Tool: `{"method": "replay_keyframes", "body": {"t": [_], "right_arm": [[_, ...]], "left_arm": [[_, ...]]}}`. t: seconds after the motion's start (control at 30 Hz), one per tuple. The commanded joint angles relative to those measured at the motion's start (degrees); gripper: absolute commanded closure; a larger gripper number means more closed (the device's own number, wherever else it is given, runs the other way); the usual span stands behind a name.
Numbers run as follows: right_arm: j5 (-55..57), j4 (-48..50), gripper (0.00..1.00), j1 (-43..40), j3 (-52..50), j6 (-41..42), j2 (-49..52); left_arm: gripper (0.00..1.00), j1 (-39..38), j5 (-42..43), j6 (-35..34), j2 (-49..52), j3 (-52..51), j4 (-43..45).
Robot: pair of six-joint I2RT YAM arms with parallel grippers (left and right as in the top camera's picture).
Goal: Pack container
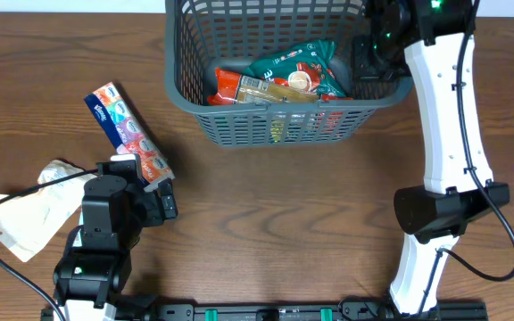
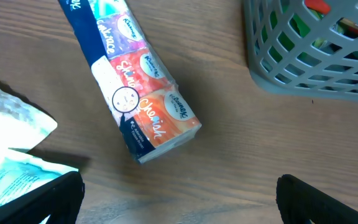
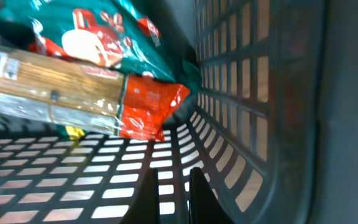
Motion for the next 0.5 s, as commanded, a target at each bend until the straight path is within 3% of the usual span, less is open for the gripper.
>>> {"method": "replay_keyframes", "body": {"t": [0.0, 0.47], "right_arm": [[-0.2, -0.2, 0.99, -0.4, -2.6, -0.5, -1.6], [-3.5, -0.2, 0.99, -0.4, -5.0, -0.5, -1.9]], "left_arm": [[0.01, 0.2, -0.7, -0.5, 0.0, 1.3, -0.2], [0.01, 0.2, -0.7, -0.5, 0.0, 1.3, -0.2]]}}
